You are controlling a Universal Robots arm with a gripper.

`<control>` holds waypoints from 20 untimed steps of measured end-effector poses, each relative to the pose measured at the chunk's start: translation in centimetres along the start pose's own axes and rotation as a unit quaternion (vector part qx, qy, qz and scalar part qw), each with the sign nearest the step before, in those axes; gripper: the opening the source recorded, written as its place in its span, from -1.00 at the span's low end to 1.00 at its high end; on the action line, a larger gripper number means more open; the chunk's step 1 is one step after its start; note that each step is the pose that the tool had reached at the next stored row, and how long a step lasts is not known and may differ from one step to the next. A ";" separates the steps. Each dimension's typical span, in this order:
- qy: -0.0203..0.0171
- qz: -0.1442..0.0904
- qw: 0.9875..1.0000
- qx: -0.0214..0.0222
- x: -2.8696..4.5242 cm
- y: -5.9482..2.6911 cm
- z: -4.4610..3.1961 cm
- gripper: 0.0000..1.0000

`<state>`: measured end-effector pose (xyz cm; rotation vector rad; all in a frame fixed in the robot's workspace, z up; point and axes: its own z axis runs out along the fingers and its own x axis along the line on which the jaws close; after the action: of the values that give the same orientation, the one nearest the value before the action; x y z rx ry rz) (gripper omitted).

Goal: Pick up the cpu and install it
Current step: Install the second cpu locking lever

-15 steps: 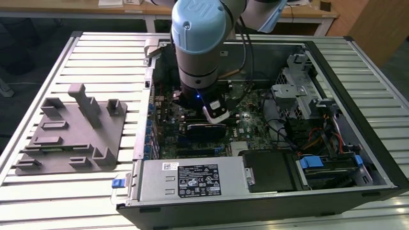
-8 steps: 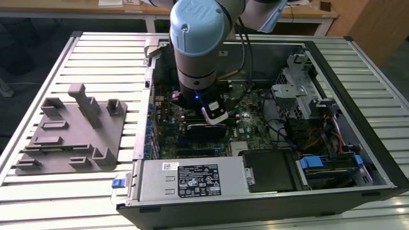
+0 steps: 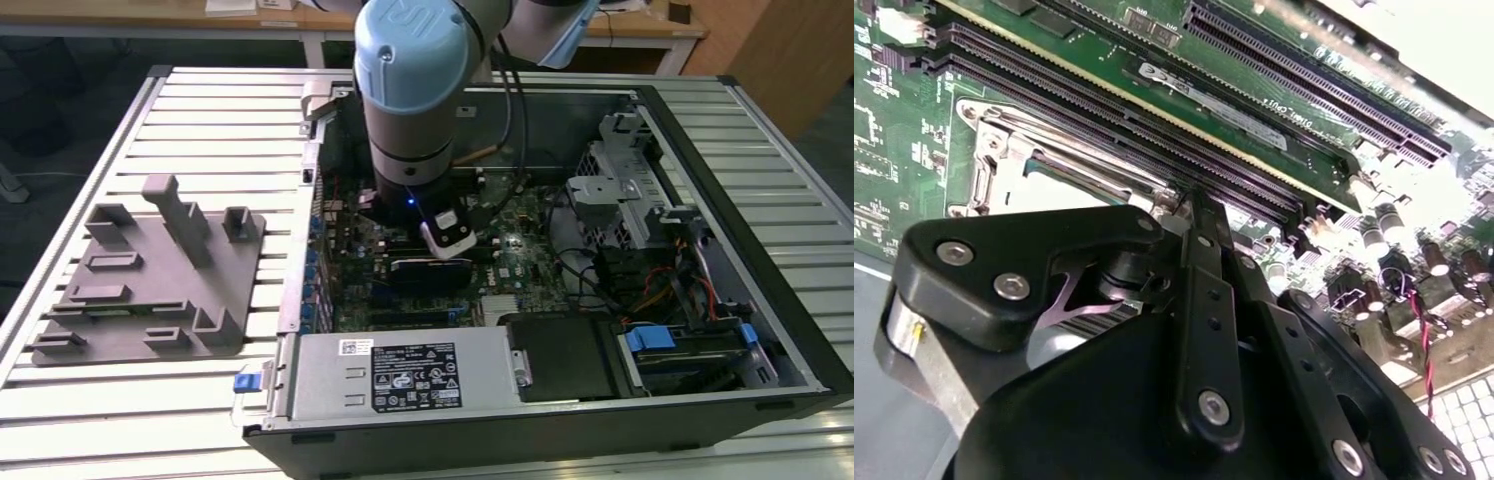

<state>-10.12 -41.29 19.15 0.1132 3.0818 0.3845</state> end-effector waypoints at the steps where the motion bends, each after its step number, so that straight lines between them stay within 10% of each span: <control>1: 0.000 0.000 1.000 0.000 0.00 0.02 -0.06 -0.79; 15: -0.002 -0.001 1.000 0.023 -0.05 0.64 -2.27 -0.79; 20: -0.003 0.000 0.999 0.046 -0.06 0.96 -3.00 -0.79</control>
<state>-10.12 -41.10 22.30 0.1154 3.0925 0.2427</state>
